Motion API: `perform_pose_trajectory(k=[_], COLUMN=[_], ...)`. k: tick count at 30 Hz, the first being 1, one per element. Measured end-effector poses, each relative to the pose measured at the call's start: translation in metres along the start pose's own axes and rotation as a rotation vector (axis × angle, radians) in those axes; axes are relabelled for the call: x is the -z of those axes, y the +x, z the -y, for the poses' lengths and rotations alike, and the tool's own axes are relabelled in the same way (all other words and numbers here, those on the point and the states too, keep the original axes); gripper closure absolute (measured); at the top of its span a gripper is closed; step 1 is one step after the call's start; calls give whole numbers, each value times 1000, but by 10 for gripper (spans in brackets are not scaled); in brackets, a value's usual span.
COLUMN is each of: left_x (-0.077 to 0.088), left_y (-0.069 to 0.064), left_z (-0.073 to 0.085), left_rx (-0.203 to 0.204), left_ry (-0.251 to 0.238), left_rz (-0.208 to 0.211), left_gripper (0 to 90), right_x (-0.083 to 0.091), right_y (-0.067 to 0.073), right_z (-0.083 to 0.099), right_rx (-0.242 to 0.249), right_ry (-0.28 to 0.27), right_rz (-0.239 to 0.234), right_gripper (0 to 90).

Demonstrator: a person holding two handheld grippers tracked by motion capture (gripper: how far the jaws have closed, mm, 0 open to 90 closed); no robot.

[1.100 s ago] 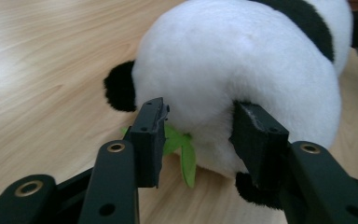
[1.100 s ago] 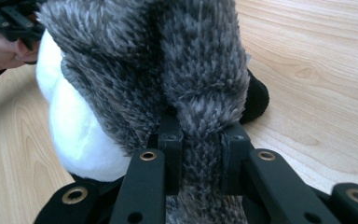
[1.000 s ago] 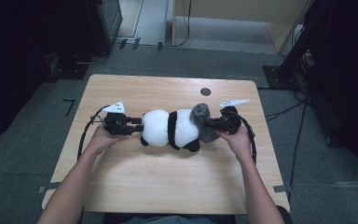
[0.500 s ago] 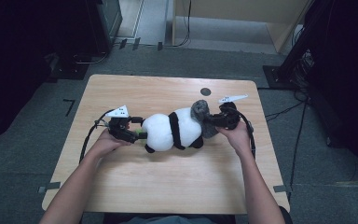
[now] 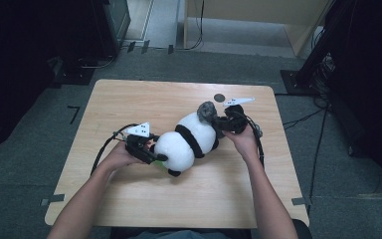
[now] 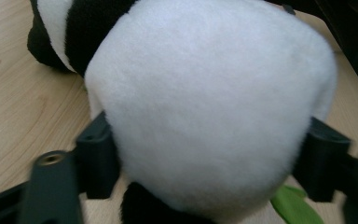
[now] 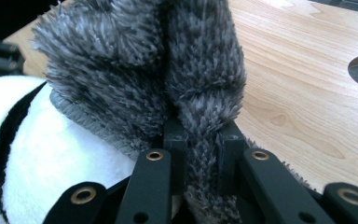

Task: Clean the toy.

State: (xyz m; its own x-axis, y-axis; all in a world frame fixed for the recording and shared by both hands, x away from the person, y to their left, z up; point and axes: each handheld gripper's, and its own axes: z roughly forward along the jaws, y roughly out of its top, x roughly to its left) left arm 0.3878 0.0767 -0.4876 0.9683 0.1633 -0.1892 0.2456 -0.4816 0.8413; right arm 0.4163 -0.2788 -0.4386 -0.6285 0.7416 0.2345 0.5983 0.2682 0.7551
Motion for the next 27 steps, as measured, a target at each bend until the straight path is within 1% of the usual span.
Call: perform_pose_trajectory(k=[1,2,3,4,5,6,7,8,9,10,11,13,14,16,17,18,19,20,21,23,24,25,27], left_x=[1,1,1,2,3,4,5,6,8,10,12,16,18,21,22,21,20,19,17,15,14,13,11], left_y=[-1,-2,-3,-5,-7,-8,-10,-11,-12,-13,-13,-14,-12,-10,-10,-11,-12,-14,-15,-17,-18,-19,-21], left_z=[0,-1,-2,-2,-2,-2,-2,-3,-4,-5,-7,-11,-13,-16,-17,-19,-21,-23,-25,-28,-29,-30,-32], left_rx=[7,23,32,22,17,16,17,18,18,18,33,36,60,106,126,144,150,152,168,202,221,231,241], left_ry=[5,7,6,2,-13,-21,-25,-31,-41,-53,-63,-83,-96,-125,-131,-136,-135,-129,-129,-144,-153,-157,-158], left_rz=[5,22,24,13,2,-9,-13,-24,-37,-61,-87,-142,-150,-172,-183,-197,-215,-238,-247,-271,-279,-292,-329], left_gripper=[306,344,372,398,437,471,503,523,532,537,534,533,534,532,530,526,526,523,522,518,519,518,518], right_x=[0,0,0,0,2,4,7,11,16,22,28,41,48,58,62,64,65,64,63,59,56,53,47], right_y=[-1,-2,-3,-3,-3,-4,-5,-6,-8,-9,-10,-11,-10,-5,-1,4,9,15,21,32,37,42,49], right_z=[0,1,1,0,0,-1,-1,-1,-1,-1,-1,-1,-2,-3,-4,-4,-5,-6,-7,-8,-8,-7,-7], right_rx=[-13,-27,-35,-38,-43,-50,-47,-53,-62,-67,-78,-88,-89,-85,-86,-81,-72,-61,-45,-17,-10,-8,3], right_ry=[-5,-8,-12,-12,-12,-12,-15,-20,-27,-37,-46,-77,-92,-112,-119,-124,-123,-117,-113,-104,-109,-108,-87], right_rz=[-8,-13,-16,-9,3,8,24,37,37,45,50,45,37,36,23,14,5,-6,-13,-32,-40,-49,-55], right_gripper=[797,797,796,795,793,791,790,790,790,791,790,791,791,791,790,791,791,790,789,788,789,788,787])
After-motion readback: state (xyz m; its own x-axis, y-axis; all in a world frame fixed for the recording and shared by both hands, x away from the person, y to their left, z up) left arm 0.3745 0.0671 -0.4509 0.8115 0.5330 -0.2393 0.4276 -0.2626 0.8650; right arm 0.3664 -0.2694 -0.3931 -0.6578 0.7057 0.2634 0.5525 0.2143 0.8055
